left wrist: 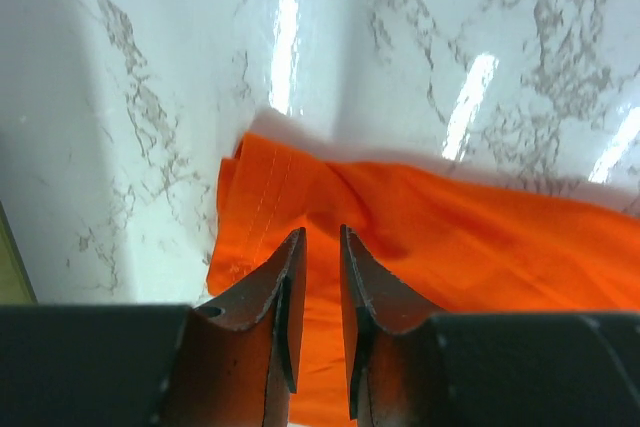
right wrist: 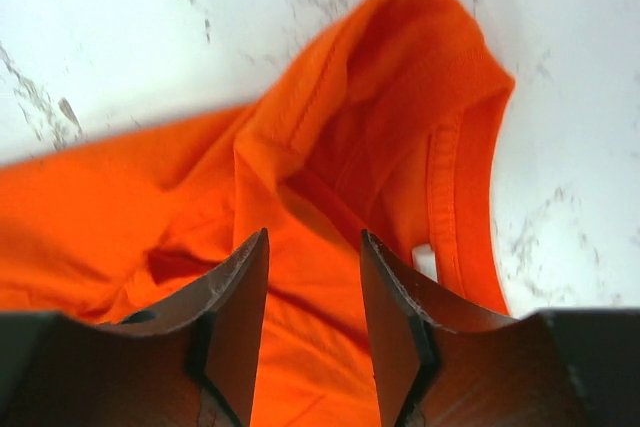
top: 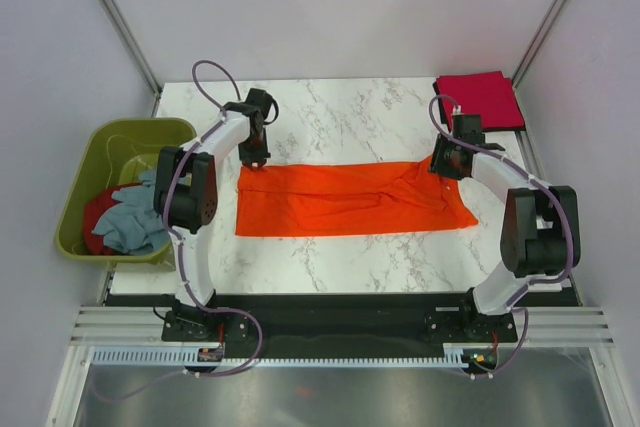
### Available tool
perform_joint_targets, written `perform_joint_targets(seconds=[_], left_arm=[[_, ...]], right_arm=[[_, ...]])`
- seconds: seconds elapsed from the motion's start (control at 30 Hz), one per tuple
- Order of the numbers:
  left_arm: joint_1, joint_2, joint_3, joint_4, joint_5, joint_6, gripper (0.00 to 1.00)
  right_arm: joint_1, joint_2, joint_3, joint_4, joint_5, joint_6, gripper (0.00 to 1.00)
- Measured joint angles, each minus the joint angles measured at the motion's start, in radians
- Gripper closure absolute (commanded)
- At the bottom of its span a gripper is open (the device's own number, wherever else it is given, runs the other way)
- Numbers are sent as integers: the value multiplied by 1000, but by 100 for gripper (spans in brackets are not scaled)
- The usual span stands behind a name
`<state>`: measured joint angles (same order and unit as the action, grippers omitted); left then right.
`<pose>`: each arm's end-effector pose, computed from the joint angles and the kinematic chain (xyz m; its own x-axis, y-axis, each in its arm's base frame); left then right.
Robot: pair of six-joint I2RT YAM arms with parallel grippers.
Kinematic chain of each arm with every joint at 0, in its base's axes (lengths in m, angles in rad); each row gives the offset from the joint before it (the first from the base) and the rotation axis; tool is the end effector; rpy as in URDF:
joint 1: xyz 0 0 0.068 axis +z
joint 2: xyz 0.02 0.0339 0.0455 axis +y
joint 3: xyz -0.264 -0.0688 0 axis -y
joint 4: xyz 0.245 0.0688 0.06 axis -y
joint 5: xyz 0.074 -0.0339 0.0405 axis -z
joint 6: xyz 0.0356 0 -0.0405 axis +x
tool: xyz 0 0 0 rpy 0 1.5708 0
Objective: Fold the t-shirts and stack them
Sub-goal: Fold the tshirt
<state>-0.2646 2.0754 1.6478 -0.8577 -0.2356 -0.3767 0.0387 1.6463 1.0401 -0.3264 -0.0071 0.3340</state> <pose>0.4134 -0.1034 0.1934 -0.9314 -0.1182 -0.3443 -0.1632 0.9810 0.1047 0.3405 0.0134 0.1984 -0.7723 0.2982 -0.5610 0.2226 0.9540 0.2007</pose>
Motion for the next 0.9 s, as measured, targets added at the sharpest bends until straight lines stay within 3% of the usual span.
perform_joint_targets(seconds=[0.17, 0.23, 0.37, 0.57, 0.83, 0.9], left_arm=[[18, 75, 53, 6, -4, 0, 74], [23, 98, 54, 6, -12, 0, 74], [30, 110, 65, 4, -31, -1, 74], [31, 121, 82, -1, -49, -1, 74], [31, 121, 83, -2, -48, -1, 70], [33, 121, 88, -3, -37, -1, 67]], right_arm=[[-26, 111, 98, 26, -39, -13, 51], [-37, 156, 123, 39, -48, -20, 59], [-70, 183, 99, 75, -60, -18, 85], [-138, 167, 0, 180, -82, 16, 98], [-173, 136, -72, 262, -122, 79, 100], [-175, 131, -73, 260, -135, 87, 86]])
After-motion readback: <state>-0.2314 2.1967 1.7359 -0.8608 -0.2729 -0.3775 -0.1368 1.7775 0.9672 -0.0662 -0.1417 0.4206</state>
